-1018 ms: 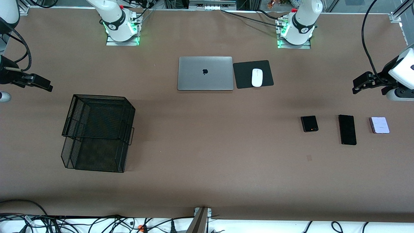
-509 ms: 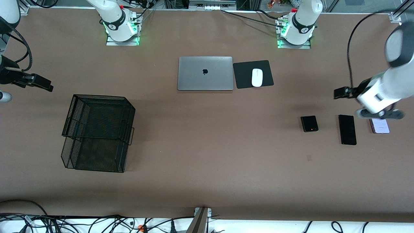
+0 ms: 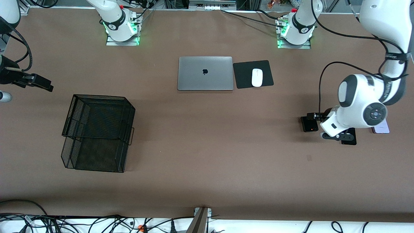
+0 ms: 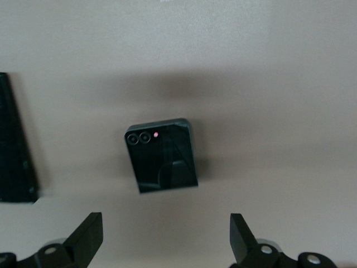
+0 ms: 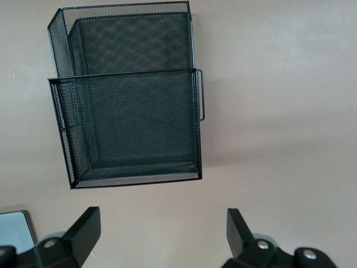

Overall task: Place phones with both arms
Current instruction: 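Lower the left gripper and grasp the small black phone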

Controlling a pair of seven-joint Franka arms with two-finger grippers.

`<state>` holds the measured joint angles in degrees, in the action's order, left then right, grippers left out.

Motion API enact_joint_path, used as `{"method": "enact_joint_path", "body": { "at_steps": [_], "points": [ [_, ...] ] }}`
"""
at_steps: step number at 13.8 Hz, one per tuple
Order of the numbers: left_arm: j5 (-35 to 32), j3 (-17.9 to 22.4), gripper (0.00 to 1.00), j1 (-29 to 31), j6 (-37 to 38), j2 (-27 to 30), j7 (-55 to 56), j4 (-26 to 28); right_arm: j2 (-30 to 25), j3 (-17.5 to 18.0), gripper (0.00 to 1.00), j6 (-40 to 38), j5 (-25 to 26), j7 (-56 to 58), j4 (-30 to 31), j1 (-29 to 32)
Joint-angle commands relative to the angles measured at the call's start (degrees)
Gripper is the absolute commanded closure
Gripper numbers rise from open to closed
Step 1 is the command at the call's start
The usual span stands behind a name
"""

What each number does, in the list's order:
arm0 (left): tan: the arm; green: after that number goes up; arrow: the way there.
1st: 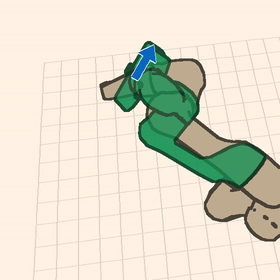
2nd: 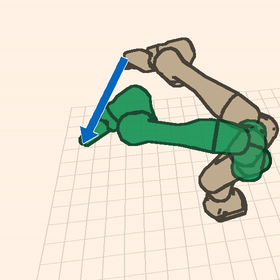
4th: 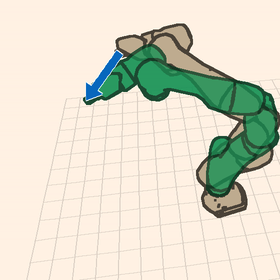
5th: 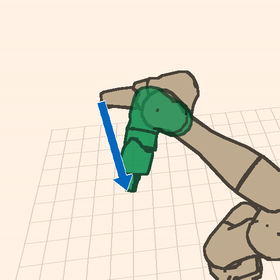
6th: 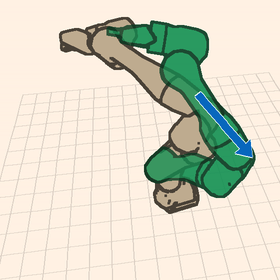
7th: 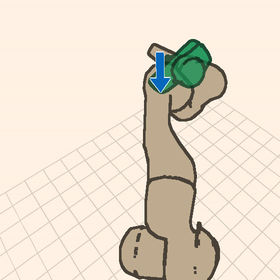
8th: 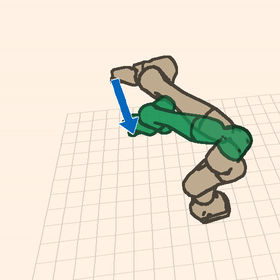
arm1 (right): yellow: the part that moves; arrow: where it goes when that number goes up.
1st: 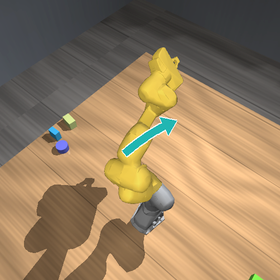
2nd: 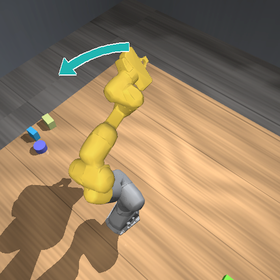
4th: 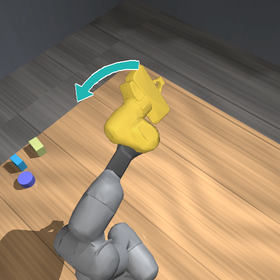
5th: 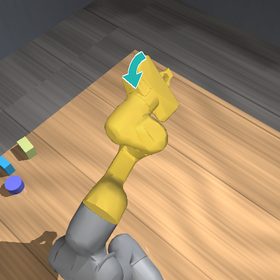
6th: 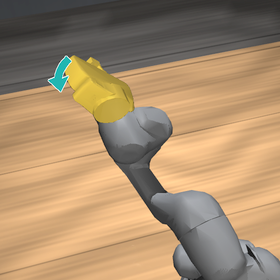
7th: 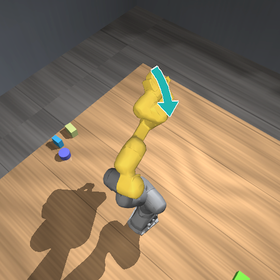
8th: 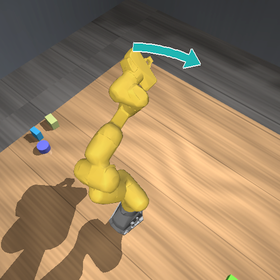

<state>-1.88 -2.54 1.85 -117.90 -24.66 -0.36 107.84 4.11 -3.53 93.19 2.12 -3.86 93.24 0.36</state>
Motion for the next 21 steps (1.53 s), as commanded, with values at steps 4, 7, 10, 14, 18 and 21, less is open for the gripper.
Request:
{"method": "enact_joint_path", "body": {
  "at_steps": [4, 7, 10, 14, 18, 21],
  "points": [
    [0.13, -0.19, 0.00, -0.27, -16.30, 1.63, 7.82, 10.55, -0.24, 0.81, 0.00, 0.15, -0.80, -0.27, 0.01, 0.87],
    [-0.49, -0.10, 0.00, 0.26, -17.80, -0.04, 7.83, 10.37, -0.16, 0.81, 0.00, 0.15, -0.80, -0.27, 0.10, 0.87],
    [-0.58, -0.10, 0.00, 0.52, -19.47, -1.44, 7.91, 10.63, -0.16, 0.81, 0.00, 0.15, -0.80, -0.27, 0.18, 0.87],
    [-0.75, 0.16, 0.00, 0.61, -22.98, -3.82, 7.91, 11.25, -0.16, 0.89, 0.00, 0.77, -0.98, -0.27, 0.01, 0.69],
    [-0.84, 0.60, 0.00, 0.61, -24.31, -4.96, 7.91, 11.34, -0.16, 0.89, 0.00, 0.68, -0.98, -0.27, 0.10, 0.69],
    [-5.05, 0.78, 0.00, 0.79, -24.31, -5.05, 8.00, 10.90, -0.16, 0.89, 0.00, 0.51, -0.98, -0.27, 0.10, 0.69]
  ]
}}
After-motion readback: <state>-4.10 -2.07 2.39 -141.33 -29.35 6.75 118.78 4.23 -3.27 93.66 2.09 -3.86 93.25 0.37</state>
